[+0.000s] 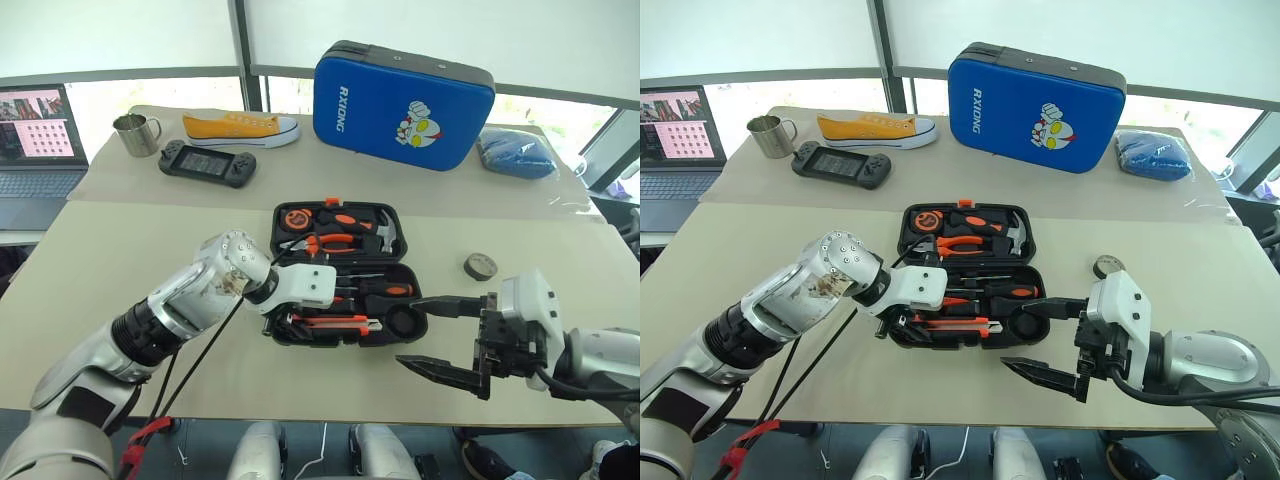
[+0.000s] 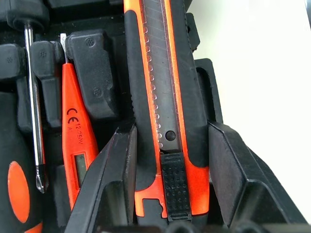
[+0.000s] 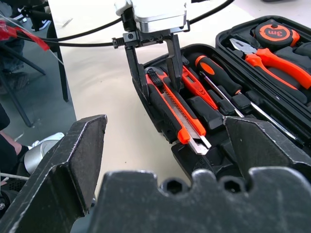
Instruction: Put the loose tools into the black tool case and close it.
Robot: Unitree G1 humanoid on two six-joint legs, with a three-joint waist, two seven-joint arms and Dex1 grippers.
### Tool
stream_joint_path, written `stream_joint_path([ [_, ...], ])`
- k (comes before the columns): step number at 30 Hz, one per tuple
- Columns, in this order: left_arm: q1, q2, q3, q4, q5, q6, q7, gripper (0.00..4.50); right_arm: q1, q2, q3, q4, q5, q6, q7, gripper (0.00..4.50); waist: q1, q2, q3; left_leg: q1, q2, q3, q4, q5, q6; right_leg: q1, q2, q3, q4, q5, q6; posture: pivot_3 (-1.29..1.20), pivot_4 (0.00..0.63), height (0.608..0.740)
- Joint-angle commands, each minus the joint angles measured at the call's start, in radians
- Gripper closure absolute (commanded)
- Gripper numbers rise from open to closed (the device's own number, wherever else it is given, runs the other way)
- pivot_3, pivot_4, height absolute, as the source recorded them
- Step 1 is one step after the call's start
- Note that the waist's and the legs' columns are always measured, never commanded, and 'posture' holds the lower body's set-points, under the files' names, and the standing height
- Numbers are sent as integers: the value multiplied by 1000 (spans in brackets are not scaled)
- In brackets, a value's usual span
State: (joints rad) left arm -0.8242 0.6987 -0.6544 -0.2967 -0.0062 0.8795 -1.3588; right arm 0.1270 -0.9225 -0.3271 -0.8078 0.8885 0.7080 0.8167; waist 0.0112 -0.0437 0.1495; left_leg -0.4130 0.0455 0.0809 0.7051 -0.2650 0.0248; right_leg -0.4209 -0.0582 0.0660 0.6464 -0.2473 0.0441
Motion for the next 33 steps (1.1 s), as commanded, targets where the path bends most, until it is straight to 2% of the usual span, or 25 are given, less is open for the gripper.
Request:
stream_joint_path([
  [1,5,-16,-46,20,0,34,15,2868,-15,0,-23,-20,21,-11,-12,0,0,0,0,0,0,0,0,0,0,0,0,0,0,0,0,0,150,740],
  [2,2,-16,-45,21,-2,38,15,1865,-16,0,-22,-20,22,-12,-13,0,2,0,0,0,0,0,0,0,0,0,0,0,0,0,0,0,150,740],
  [3,0,-15,-43,21,-5,41,13,1740,-16,-1,-22,-19,22,-12,-13,0,2,0,0,0,0,0,0,0,0,0,0,0,0,0,0,0,150,740],
  [4,-4,-12,-34,16,-16,49,8,1286,-18,-1,-20,-18,22,-12,-14,0,1,0,0,0,0,0,0,0,0,0,0,0,0,0,0,0,150,740],
  [8,-33,3,22,-10,-69,87,-18,65,-18,-1,-19,-16,22,-12,-13,0,-3,0,0,0,0,0,0,0,0,0,0,0,0,0,0,0,150,740],
  [14,-76,24,96,-30,-157,116,-27,29,-20,0,-16,-7,20,-14,-9,0,-1,0,0,-1,0,0,0,0,0,-2,0,0,0,0,0,0,150,740],
  [18,-49,-10,76,19,-132,-3,23,1009,-26,-1,-8,-1,15,-13,-7,0,2,0,0,-1,0,0,0,0,0,-1,0,0,0,0,0,0,150,740],
  [19,-47,-17,68,30,-129,-17,30,1514,-27,-2,-7,0,15,-13,-7,0,2,0,0,-1,-1,0,0,0,0,-1,0,0,0,0,0,0,150,740],
  [27,-37,-44,45,68,-140,-73,24,4355,-39,-10,-14,2,22,-2,-10,0,1,0,0,-1,-1,0,0,0,0,-1,0,1,0,0,0,0,150,740],
  [33,-27,-43,8,83,-98,-126,33,4446,-36,-9,-20,-10,36,8,-27,0,1,0,0,-1,-1,0,0,0,0,-1,0,0,0,0,0,0,150,740],
])
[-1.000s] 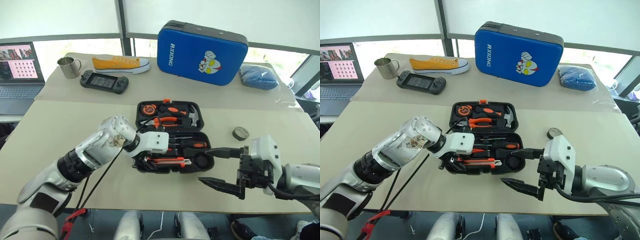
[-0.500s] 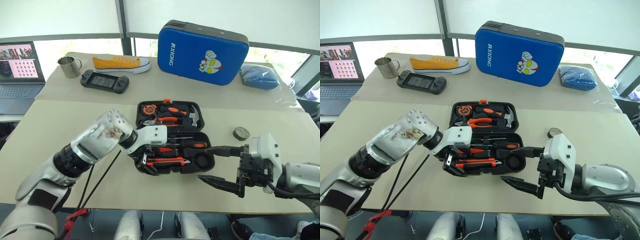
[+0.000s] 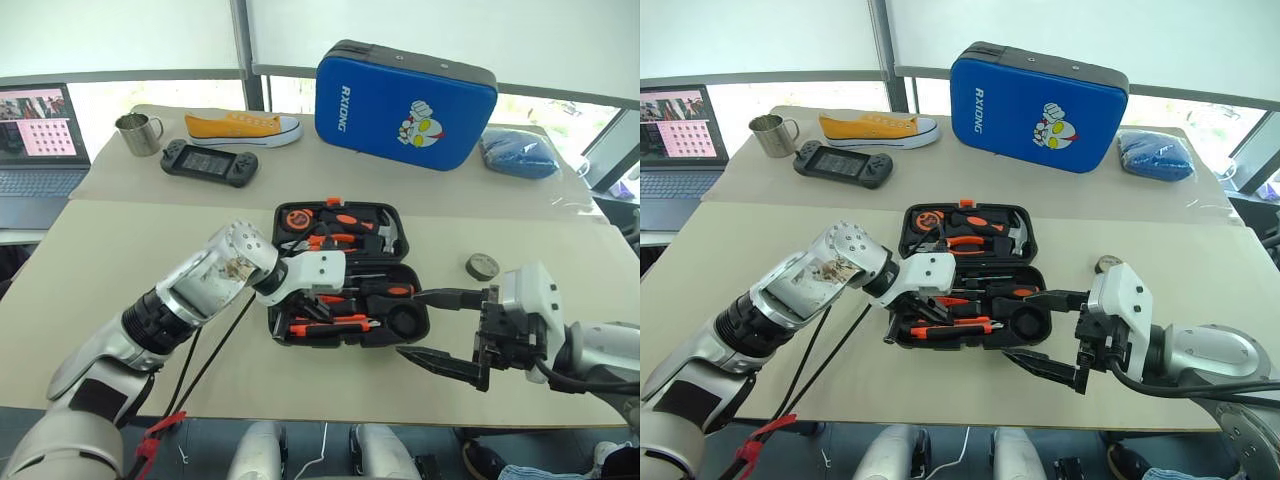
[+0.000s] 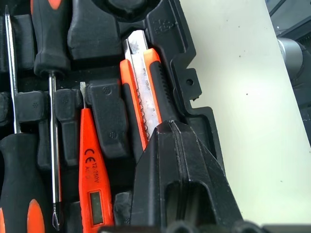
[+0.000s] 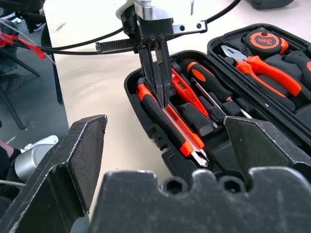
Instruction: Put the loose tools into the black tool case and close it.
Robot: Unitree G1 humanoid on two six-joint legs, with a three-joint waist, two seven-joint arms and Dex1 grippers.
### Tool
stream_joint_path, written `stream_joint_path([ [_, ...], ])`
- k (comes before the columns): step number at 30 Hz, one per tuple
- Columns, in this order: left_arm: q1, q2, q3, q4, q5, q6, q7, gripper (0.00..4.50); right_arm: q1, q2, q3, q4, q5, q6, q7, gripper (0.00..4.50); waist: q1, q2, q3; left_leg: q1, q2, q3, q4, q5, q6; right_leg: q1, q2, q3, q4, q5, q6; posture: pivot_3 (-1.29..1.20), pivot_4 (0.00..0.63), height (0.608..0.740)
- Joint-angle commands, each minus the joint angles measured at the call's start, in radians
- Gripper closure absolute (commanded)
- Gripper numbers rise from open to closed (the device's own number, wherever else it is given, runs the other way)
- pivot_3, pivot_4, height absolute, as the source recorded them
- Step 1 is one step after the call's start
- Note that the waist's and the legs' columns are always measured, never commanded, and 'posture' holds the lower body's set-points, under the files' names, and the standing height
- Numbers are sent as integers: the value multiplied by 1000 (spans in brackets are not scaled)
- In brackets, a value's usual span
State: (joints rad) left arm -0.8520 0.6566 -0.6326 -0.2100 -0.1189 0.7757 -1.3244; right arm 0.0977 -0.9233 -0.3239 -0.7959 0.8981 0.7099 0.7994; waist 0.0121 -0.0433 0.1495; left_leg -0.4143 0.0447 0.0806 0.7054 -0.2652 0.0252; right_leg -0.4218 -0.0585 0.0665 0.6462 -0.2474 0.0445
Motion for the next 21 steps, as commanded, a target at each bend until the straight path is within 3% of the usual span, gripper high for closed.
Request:
stream_joint_path([
  [1,1,-2,-17,-4,13,-24,-7,4446,-6,-9,-25,-23,30,8,-14,0,1,0,0,0,0,0,0,0,0,0,0,0,0,0,0,0,150,740],
  [11,29,-6,-80,9,86,-99,-4,4446,-17,-17,-27,-25,55,18,-37,0,1,0,0,0,0,0,0,0,0,1,0,0,0,0,0,0,150,740],
  [15,60,10,-121,27,186,-220,31,4446,-18,-18,-24,-26,57,19,-42,0,2,1,-1,2,0,0,0,0,0,2,0,0,0,0,0,0,150,740],
  [21,55,-18,-19,29,119,-131,19,4446,-8,-25,-28,-21,57,18,-44,0,3,1,-1,10,0,0,0,0,0,11,0,0,-1,0,0,0,150,740],
])
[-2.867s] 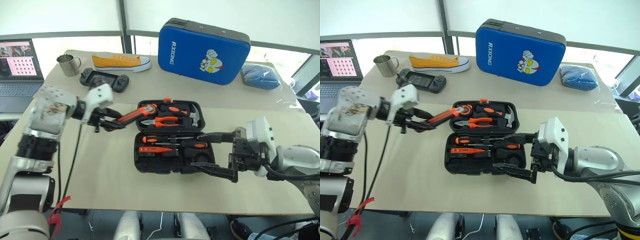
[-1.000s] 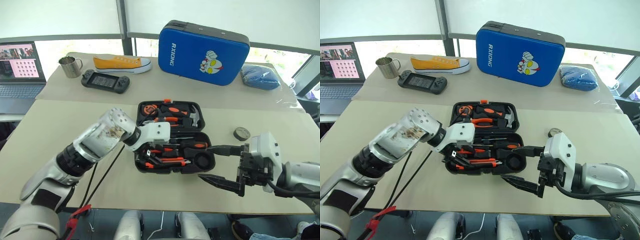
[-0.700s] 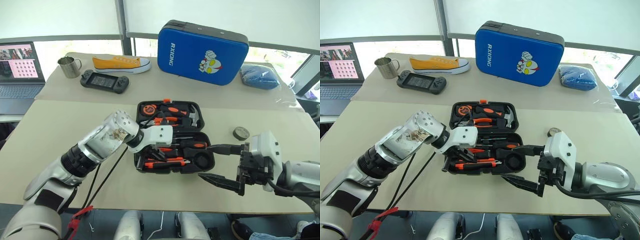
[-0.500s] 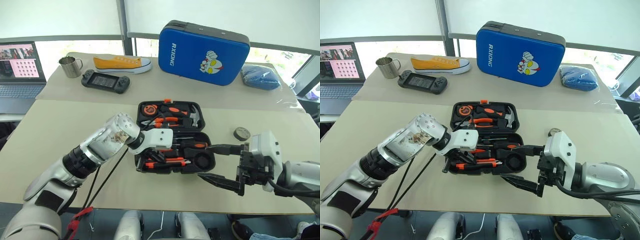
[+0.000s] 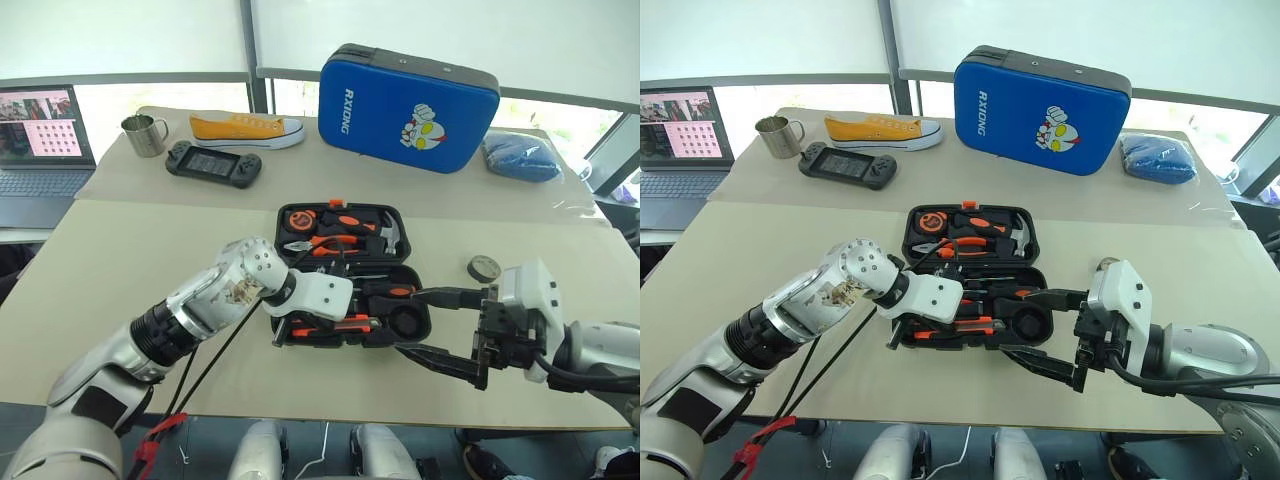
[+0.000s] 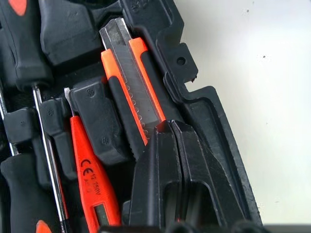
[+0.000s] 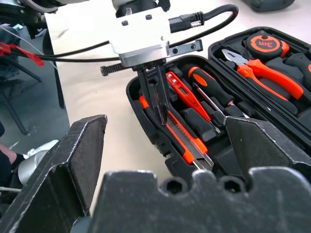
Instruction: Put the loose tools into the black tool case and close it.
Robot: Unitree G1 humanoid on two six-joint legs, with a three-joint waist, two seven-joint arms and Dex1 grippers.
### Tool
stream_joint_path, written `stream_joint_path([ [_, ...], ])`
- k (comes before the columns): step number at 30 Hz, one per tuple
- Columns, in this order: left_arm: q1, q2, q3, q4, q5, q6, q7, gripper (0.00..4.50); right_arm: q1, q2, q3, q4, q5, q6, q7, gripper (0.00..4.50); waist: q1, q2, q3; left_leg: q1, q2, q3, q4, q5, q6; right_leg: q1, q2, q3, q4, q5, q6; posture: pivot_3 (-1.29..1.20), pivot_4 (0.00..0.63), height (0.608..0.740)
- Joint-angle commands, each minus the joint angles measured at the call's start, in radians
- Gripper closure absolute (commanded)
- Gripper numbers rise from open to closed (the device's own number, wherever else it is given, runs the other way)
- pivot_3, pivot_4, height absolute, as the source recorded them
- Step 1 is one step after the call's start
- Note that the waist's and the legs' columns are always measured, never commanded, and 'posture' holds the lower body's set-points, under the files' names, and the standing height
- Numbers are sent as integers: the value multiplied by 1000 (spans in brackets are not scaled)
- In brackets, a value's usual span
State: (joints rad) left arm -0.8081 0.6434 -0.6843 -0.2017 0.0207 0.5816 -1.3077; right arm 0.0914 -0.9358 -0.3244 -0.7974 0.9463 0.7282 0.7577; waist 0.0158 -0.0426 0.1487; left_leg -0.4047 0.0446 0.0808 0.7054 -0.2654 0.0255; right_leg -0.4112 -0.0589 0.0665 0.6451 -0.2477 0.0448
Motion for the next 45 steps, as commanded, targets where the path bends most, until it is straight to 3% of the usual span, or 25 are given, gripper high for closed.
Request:
stream_joint_path([
  [1,8,-9,70,14,-53,88,-1,4446,6,-13,-33,-16,4,-1,-3,0,-2,0,0,0,0,0,0,0,0,0,0,0,0,0,0,0,150,740],
  [2,6,-15,108,8,-90,117,-3,4446,15,-11,-40,-12,-1,-2,-4,0,-3,0,0,0,0,0,0,0,0,0,0,0,0,0,0,0,150,740],
  [5,3,-29,271,-2,-232,204,-9,3727,71,-1,-82,24,-49,-16,-6,0,-4,0,0,-3,1,-1,0,0,0,-4,0,0,1,0,0,0,150,740],
  [16,40,64,681,87,-475,202,17,76,355,-4,-459,421,-244,-76,161,0,-4,0,0,-9,0,0,0,0,0,-9,0,0,1,0,0,0,150,740],
  [19,90,100,757,13,-523,167,17,76,364,-39,-487,520,-292,-95,214,0,-8,1,0,-9,0,1,0,0,0,-10,0,1,0,0,0,0,150,740],
  [22,135,129,773,-56,-557,174,28,76,281,-97,-426,607,-330,-120,242,0,-16,1,0,-5,0,2,-3,0,0,-8,0,2,0,0,0,0,150,740],
  [28,137,140,745,-104,-589,157,46,76,-125,-170,-69,846,-487,-203,249,0,-33,1,1,-1,0,3,-3,0,0,-5,1,3,0,0,0,0,150,740],
  [31,124,136,745,-130,-614,168,68,76,-357,-142,132,987,-604,-232,266,0,-33,2,2,-2,0,4,-4,0,-1,-7,1,4,0,0,0,0,150,740],
  [36,108,151,742,-180,-649,189,96,76,-633,-48,347,1220,-774,-304,263,0,-30,4,3,-5,0,5,-5,1,-1,-10,1,4,0,0,-1,0,150,740],
  [43,107,158,734,-210,-663,179,145,76,-761,47,428,1404,-873,-424,267,0,-23,4,3,-8,-1,6,-5,1,-1,-12,-1,3,-1,0,0,0,150,740],
  [45,108,165,730,-208,-656,171,149,0,-763,57,435,1423,-886,-438,280,516,-23,4,3,-8,-1,6,-5,1,-1,-12,-1,3,-1,0,0,0,150,740],
])
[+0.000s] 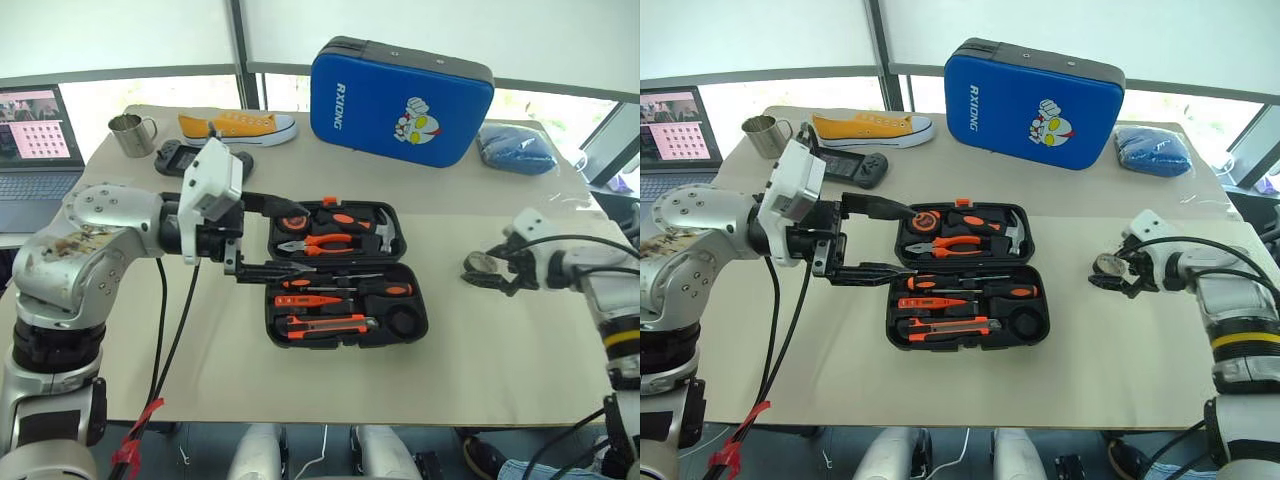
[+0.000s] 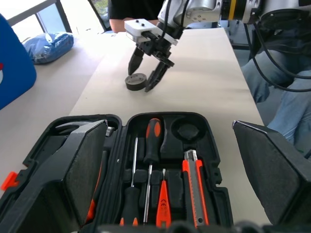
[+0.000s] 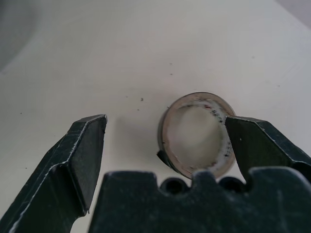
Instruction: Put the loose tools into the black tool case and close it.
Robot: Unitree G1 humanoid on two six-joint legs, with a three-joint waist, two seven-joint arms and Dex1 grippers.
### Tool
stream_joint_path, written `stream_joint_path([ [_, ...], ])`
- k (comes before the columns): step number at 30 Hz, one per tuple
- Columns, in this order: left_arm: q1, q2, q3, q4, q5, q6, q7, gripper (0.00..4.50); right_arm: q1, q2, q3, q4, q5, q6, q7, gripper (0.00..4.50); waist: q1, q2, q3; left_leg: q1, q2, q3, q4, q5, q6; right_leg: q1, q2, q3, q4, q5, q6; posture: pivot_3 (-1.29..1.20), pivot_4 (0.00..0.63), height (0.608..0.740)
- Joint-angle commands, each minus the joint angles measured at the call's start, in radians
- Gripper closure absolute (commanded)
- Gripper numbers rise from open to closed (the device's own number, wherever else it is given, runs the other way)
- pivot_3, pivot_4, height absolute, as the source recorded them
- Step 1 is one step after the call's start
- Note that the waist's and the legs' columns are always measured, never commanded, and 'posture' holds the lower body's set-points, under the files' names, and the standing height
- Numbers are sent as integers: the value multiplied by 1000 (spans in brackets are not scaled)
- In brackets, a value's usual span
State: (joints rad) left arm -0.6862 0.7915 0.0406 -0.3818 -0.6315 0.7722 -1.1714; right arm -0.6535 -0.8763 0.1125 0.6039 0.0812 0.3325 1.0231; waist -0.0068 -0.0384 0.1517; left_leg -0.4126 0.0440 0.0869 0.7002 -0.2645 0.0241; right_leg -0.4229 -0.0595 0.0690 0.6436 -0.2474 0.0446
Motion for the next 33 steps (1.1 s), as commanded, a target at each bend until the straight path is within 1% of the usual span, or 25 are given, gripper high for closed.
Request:
stream_joint_path([
  [1,-13,20,4,-28,0,-25,15,0,-18,2,1,32,-29,-47,15,738,-2,0,0,0,0,0,0,0,0,0,0,0,0,0,0,0,150,740],
  [2,-12,22,3,-26,3,-31,19,0,-18,7,2,42,-35,-52,15,1031,-4,0,0,0,0,0,0,0,0,0,0,0,0,0,0,0,150,740],
  [4,-13,24,2,-23,3,-36,23,0,-21,16,1,57,-43,-62,16,1821,-6,0,0,0,0,0,0,0,0,0,0,0,0,0,0,0,150,740],
  [5,-17,23,1,-22,2,-36,25,0,-23,21,-3,64,-42,-63,19,2013,-6,0,0,1,0,0,0,0,0,1,0,0,0,0,0,0,150,740],
  [6,-21,23,-1,-20,1,-37,26,0,-24,27,-8,71,-40,-68,21,2462,-7,0,0,2,0,0,0,0,0,1,0,0,1,0,0,0,150,740],
  [9,-27,24,-7,-16,1,-44,24,0,-23,34,-18,81,-35,-81,24,3402,-7,0,0,2,0,0,0,0,0,2,0,0,1,0,0,0,150,740],
  [10,-27,25,-9,-16,1,-48,23,0,-20,34,-23,79,-32,-81,26,3862,-8,0,0,3,0,0,0,0,0,2,0,0,1,0,0,0,150,740],
  [12,-26,27,-14,-13,2,-54,20,0,-8,28,-39,54,-14,-73,43,4469,-7,0,0,2,0,0,0,0,0,2,0,0,1,0,0,0,150,740],
  [14,-24,30,-18,-11,2,-60,15,0,22,15,-68,-29,32,-37,84,4469,-6,0,0,2,0,0,0,0,0,1,0,0,1,0,0,0,150,740],
  [18,-19,35,-25,-12,0,-67,9,0,102,-5,-131,-272,144,75,153,4469,-5,1,0,2,0,-1,-1,0,0,1,0,0,1,0,0,0,150,740],
  [19,-16,38,-30,-16,1,-69,4,0,137,-7,-158,-400,216,145,169,4469,-6,1,0,2,0,-2,-1,0,0,1,0,0,2,0,0,0,150,740],
  [21,-6,47,-37,-27,-7,-66,-8,0,217,-13,-202,-733,418,309,198,4469,-4,2,1,2,0,-2,-1,0,0,0,0,0,2,0,0,0,150,740],
  [22,-1,53,-41,-32,-9,-64,-16,0,253,-17,-208,-872,489,367,198,4469,-5,2,1,2,1,-3,-1,0,0,0,0,0,2,0,0,0,150,740],
  [23,4,59,-45,-34,-11,-66,-25,0,279,-22,-203,-962,522,402,189,4469,-6,2,1,2,1,-3,-2,0,0,0,1,0,3,0,0,0,150,740],
  [25,12,65,-55,-39,-6,-75,-36,0,328,-38,-149,-1068,482,389,163,4469,-6,2,1,3,3,-3,-3,0,0,0,2,0,3,0,-1,0,150,740],
  [27,12,63,-60,-40,-5,-77,-39,0,363,-63,-82,-1108,391,318,148,4469,-4,2,1,3,2,-3,-2,0,0,1,2,0,2,0,0,0,150,740],
  [31,4,55,-67,-39,-3,-76,-38,0,366,-68,6,-1101,278,267,90,4469,6,0,2,2,0,-1,2,0,0,2,0,0,2,0,0,0,150,740],
  [33,1,54,-68,-37,-2,-76,-40,0,367,-87,47,-1070,205,213,87,4469,6,0,2,2,0,-1,2,0,0,1,0,0,2,0,0,0,150,740],
])
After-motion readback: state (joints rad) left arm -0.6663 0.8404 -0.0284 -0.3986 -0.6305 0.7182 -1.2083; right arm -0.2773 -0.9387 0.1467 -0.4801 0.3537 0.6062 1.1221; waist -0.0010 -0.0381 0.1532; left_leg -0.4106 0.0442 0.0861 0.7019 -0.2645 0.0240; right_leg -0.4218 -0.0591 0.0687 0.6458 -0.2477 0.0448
